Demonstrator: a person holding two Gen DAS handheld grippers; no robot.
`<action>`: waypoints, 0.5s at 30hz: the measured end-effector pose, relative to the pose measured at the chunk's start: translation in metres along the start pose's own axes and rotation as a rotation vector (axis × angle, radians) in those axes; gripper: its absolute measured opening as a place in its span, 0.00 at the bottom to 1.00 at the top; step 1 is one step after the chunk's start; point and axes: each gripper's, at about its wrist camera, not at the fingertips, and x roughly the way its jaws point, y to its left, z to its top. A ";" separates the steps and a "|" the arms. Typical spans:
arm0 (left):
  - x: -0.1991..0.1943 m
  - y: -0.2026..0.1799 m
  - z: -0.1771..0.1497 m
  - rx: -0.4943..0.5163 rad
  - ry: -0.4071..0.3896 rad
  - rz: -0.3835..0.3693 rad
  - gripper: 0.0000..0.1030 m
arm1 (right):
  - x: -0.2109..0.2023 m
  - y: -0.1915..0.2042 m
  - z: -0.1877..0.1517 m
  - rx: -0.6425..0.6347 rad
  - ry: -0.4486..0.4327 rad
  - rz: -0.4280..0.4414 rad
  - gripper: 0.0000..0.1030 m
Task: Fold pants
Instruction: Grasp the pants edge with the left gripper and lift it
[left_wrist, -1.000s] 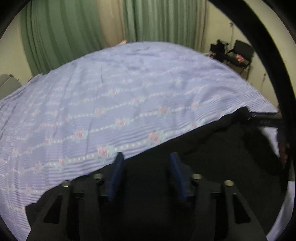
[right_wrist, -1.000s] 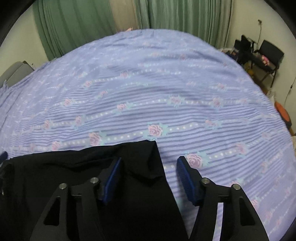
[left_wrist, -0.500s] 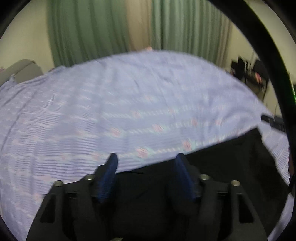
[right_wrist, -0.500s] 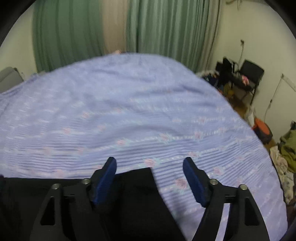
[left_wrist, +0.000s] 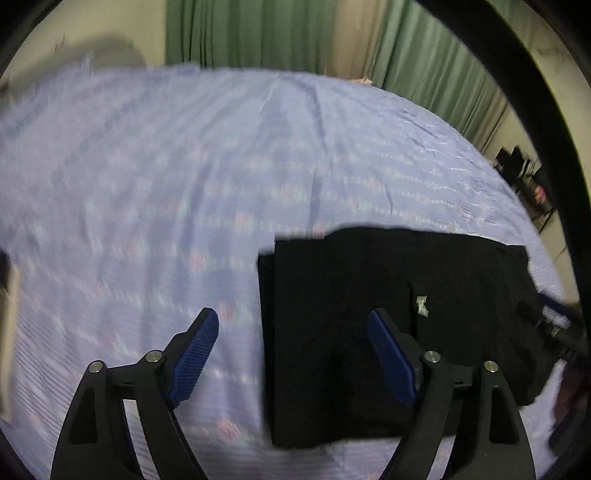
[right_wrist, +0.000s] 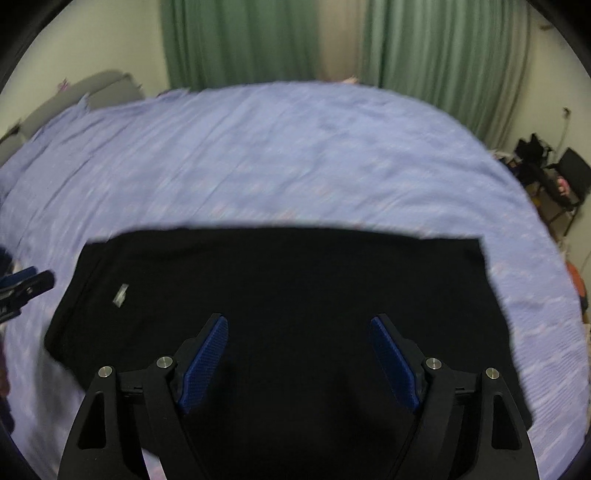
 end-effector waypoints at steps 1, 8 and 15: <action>0.007 0.007 -0.005 -0.037 0.018 -0.027 0.81 | 0.002 0.003 -0.005 0.003 0.008 0.008 0.77; 0.060 0.033 -0.022 -0.178 0.124 -0.215 0.81 | 0.011 0.025 -0.030 0.022 0.080 0.039 0.77; 0.074 0.041 -0.022 -0.214 0.160 -0.363 0.72 | 0.019 0.033 -0.029 0.037 0.094 0.068 0.77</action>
